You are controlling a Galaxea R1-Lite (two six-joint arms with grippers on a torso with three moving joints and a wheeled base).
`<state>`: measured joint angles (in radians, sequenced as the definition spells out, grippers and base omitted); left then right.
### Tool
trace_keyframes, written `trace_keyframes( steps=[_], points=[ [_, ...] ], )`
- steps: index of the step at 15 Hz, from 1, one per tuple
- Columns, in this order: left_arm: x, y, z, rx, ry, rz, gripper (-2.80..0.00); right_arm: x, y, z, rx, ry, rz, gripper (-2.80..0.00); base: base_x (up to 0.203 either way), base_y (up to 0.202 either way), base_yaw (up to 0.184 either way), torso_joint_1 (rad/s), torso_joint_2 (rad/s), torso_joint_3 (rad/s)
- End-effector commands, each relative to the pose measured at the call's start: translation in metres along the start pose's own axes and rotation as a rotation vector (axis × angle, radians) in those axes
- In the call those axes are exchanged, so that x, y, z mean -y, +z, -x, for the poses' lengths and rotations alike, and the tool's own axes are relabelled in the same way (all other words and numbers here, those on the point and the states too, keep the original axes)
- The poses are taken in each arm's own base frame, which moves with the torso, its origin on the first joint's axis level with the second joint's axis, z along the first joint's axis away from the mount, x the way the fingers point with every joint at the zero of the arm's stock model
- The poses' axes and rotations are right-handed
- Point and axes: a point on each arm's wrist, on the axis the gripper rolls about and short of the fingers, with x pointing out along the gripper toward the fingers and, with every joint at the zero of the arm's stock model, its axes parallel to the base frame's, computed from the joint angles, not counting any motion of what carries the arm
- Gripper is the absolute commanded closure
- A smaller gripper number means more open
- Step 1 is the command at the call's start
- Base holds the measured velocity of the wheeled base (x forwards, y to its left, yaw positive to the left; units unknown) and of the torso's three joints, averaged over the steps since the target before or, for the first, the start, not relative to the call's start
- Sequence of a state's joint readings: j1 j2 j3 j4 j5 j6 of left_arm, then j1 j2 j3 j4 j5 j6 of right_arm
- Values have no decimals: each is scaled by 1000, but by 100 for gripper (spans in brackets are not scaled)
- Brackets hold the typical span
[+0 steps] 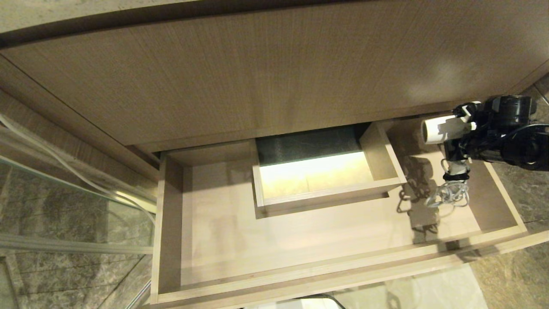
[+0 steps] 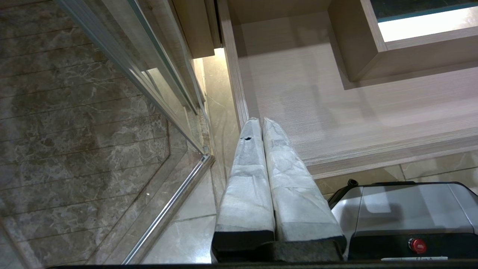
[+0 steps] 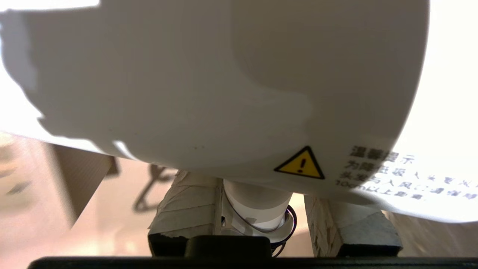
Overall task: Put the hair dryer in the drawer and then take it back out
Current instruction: Put it into the drawer
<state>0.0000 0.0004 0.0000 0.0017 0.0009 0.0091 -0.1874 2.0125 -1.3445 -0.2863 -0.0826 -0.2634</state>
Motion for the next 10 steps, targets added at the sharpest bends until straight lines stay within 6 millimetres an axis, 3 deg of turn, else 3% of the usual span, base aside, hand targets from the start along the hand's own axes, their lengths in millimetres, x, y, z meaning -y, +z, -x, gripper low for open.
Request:
trace_keyframes(
  steps=[1, 6, 10],
  points=[
    [0, 0, 0, 1, 1, 0, 0, -9, -24, -33, -35, 7, 4, 0, 0, 0, 0, 0, 0, 0],
    [0, 0, 0, 1, 1, 0, 0, -23, -63, -93, 2, -74, 1, 0, 0, 0, 0, 0, 0, 0],
    [0, 0, 0, 1, 1, 0, 0, -29, -82, -110, -39, -61, 5, 0, 0, 0, 0, 0, 0, 0]
  ],
)
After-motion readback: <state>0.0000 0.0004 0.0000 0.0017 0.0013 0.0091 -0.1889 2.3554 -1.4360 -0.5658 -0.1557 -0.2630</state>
